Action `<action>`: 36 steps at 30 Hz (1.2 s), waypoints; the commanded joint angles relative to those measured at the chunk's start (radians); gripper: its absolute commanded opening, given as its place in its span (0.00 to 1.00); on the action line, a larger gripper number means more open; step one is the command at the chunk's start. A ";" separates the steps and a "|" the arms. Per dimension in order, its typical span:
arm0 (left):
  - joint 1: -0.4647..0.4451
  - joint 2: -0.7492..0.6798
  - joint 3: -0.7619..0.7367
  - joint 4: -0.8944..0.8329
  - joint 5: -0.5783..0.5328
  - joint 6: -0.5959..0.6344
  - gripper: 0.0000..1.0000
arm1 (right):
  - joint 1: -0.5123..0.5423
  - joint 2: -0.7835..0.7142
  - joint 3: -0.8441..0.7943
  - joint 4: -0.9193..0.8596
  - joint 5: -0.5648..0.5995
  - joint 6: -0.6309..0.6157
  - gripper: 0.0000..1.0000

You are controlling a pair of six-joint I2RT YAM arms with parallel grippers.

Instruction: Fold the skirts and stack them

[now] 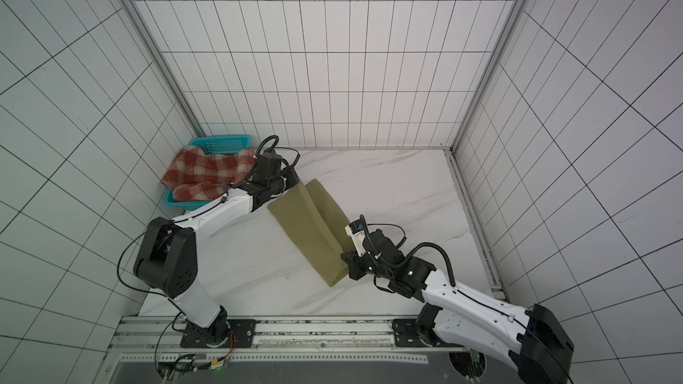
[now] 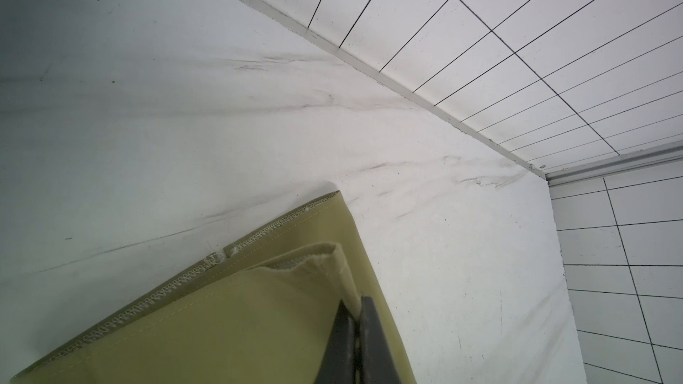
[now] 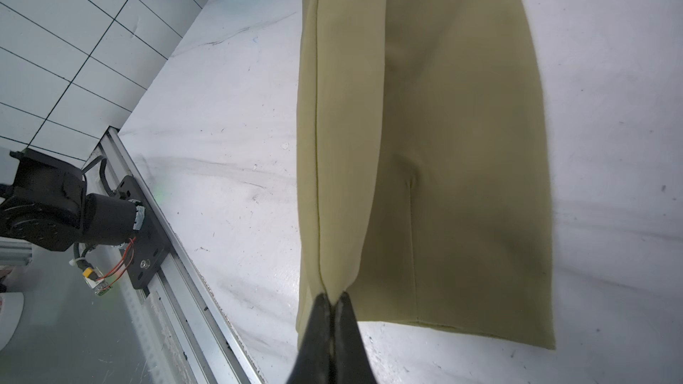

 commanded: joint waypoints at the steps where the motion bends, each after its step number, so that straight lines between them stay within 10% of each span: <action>1: -0.007 0.037 0.028 0.058 -0.003 -0.019 0.00 | -0.035 0.014 -0.054 -0.030 -0.043 0.010 0.00; 36: -0.008 0.201 0.083 0.110 0.003 -0.027 0.00 | -0.159 0.189 -0.008 -0.006 -0.095 -0.057 0.00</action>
